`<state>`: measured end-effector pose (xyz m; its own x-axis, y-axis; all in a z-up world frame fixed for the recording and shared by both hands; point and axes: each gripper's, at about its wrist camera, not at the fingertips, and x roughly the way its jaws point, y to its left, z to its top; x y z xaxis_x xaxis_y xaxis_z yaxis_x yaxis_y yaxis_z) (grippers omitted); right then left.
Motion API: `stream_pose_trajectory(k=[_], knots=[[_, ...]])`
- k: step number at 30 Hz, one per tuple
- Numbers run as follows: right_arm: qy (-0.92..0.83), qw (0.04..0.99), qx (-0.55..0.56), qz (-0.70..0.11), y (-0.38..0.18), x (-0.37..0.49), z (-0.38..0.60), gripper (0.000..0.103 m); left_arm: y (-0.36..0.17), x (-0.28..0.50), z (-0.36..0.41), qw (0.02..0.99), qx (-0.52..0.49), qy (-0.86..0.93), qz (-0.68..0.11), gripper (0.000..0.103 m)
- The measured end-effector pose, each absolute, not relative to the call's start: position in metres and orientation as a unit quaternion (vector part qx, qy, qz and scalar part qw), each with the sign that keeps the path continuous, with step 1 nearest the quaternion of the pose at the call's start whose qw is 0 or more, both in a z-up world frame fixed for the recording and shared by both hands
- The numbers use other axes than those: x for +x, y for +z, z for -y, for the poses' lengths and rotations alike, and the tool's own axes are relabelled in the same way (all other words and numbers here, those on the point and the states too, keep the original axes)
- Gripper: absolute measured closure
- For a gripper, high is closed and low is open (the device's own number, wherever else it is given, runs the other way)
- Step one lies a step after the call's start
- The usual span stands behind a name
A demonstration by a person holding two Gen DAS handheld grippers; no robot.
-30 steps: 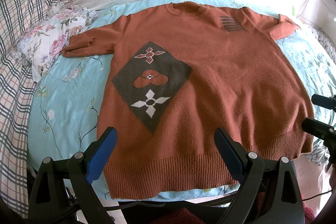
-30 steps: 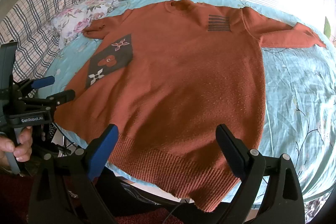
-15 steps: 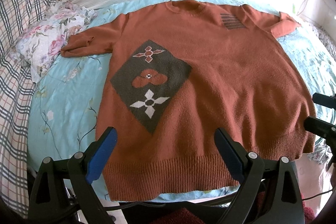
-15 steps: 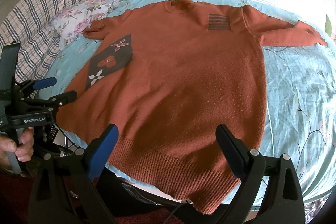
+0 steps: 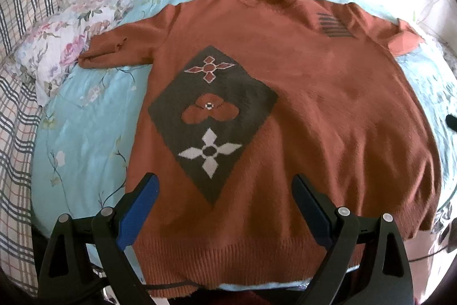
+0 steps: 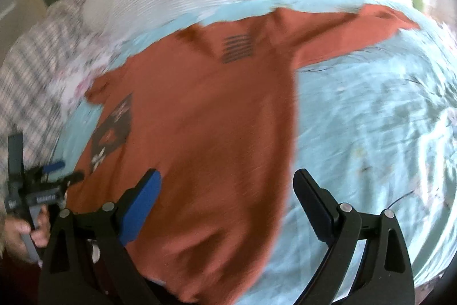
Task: Fold small clothes
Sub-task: 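Grasp the sweater sleeve cuff with the right gripper and lift it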
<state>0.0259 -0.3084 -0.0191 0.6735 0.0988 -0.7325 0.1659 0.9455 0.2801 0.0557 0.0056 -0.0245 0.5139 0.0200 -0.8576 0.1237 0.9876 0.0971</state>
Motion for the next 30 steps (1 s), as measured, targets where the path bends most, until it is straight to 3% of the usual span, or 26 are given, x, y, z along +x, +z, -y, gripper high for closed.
stream_pose_trajectory(k=[2,8,13,15,28,29,30], knots=[[-0.033,0.901,0.181,-0.393,-0.020,0.033,0.337,0.011,-0.028,0.063,-0.005,0.863,0.072,-0.027,-0.500,0.009],[-0.097,0.900,0.241,-0.350,-0.013,0.054,0.449,0.034,-0.033,0.088,0.003,0.857,0.090,-0.031,-0.506,0.009],[-0.158,0.879,0.346,-0.289,-0.016,0.073,0.572,0.061,-0.044,0.108,0.019,0.845,0.108,-0.037,-0.522,0.009],[-0.184,0.865,0.381,-0.269,-0.021,0.083,0.615,0.066,-0.050,0.117,0.029,0.840,0.109,-0.045,-0.530,0.009],[-0.280,0.835,0.410,-0.238,-0.048,0.153,0.734,0.069,-0.072,0.159,0.090,0.816,0.142,-0.084,-0.553,0.009],[-0.280,0.836,0.408,-0.236,-0.048,0.156,0.736,0.076,-0.072,0.161,0.091,0.817,0.141,-0.085,-0.553,0.009],[-0.278,0.839,0.403,-0.238,-0.045,0.156,0.735,0.092,-0.074,0.164,0.091,0.817,0.140,-0.085,-0.553,0.009]])
